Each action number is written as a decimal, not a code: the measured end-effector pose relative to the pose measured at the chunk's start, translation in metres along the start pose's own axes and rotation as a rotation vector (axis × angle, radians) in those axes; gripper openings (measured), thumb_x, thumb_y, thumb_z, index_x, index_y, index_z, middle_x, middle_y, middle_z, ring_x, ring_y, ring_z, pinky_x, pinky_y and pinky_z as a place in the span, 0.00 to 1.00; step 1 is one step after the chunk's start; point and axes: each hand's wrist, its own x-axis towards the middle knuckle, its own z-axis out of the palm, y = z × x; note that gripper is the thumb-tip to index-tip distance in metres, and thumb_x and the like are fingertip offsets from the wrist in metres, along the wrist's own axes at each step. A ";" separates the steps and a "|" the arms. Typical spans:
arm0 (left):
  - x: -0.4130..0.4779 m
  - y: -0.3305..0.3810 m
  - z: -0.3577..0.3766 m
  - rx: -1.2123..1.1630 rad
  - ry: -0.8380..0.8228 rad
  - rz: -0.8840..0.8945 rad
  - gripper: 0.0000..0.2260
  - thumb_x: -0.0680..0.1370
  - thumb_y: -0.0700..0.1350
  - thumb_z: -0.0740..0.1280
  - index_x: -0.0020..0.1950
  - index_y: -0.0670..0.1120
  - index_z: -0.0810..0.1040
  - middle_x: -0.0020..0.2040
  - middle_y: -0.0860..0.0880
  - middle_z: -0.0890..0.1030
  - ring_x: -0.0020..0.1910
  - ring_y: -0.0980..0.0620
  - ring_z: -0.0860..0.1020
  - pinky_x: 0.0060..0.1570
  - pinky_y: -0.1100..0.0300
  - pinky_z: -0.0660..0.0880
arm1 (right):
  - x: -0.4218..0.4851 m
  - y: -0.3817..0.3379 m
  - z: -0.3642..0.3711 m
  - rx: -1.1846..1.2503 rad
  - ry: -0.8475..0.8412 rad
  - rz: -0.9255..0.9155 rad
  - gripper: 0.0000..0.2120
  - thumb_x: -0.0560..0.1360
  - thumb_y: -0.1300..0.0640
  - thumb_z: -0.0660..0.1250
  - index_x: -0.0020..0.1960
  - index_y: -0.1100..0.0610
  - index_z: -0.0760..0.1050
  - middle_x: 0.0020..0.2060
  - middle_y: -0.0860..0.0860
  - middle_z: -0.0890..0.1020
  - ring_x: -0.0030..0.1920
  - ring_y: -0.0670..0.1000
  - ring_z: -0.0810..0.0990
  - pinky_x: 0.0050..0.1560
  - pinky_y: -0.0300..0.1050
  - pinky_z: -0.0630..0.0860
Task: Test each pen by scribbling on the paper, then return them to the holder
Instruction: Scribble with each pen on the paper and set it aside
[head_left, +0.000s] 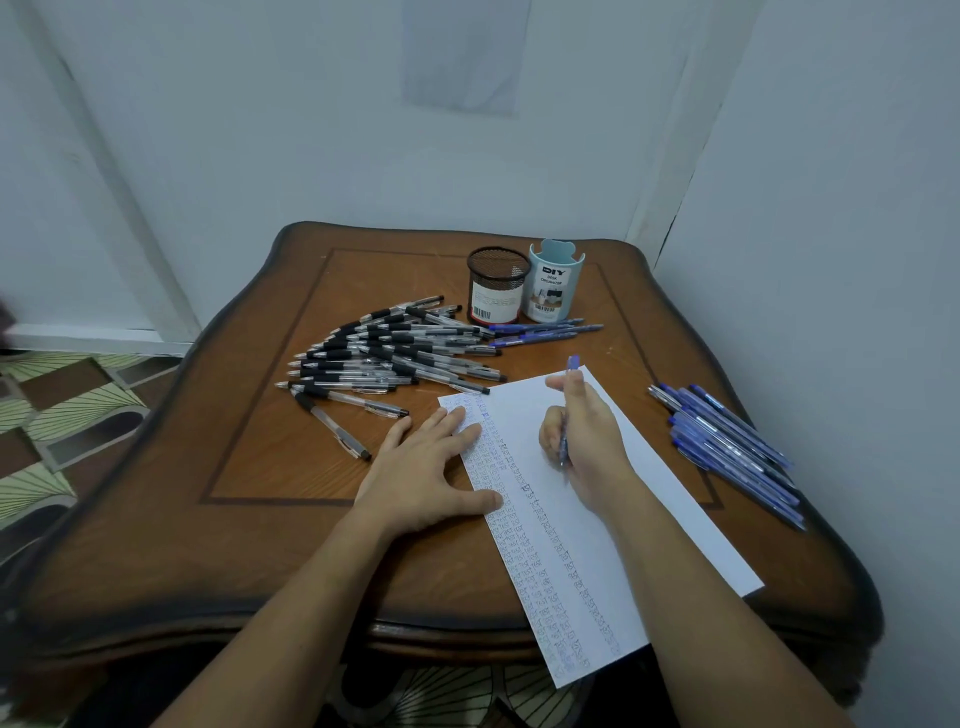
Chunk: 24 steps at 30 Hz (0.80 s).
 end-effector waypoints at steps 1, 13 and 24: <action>0.000 0.000 0.000 -0.003 0.002 0.000 0.47 0.64 0.76 0.56 0.79 0.58 0.55 0.80 0.56 0.48 0.78 0.60 0.44 0.75 0.52 0.36 | -0.001 -0.001 0.000 -0.010 -0.010 -0.012 0.18 0.83 0.42 0.50 0.60 0.49 0.74 0.23 0.50 0.72 0.24 0.47 0.68 0.28 0.42 0.65; 0.000 0.000 -0.001 0.016 -0.008 -0.007 0.44 0.67 0.76 0.59 0.79 0.58 0.54 0.80 0.57 0.47 0.78 0.59 0.44 0.75 0.51 0.36 | -0.009 -0.013 -0.005 0.023 -0.073 0.013 0.18 0.86 0.50 0.51 0.55 0.57 0.78 0.21 0.52 0.71 0.21 0.47 0.66 0.24 0.40 0.63; 0.001 -0.001 0.000 0.025 -0.017 -0.008 0.45 0.66 0.76 0.57 0.79 0.58 0.53 0.80 0.57 0.46 0.78 0.59 0.43 0.76 0.50 0.37 | -0.008 -0.016 -0.012 -0.042 -0.126 0.004 0.20 0.86 0.51 0.50 0.55 0.57 0.78 0.23 0.52 0.75 0.20 0.47 0.68 0.23 0.38 0.65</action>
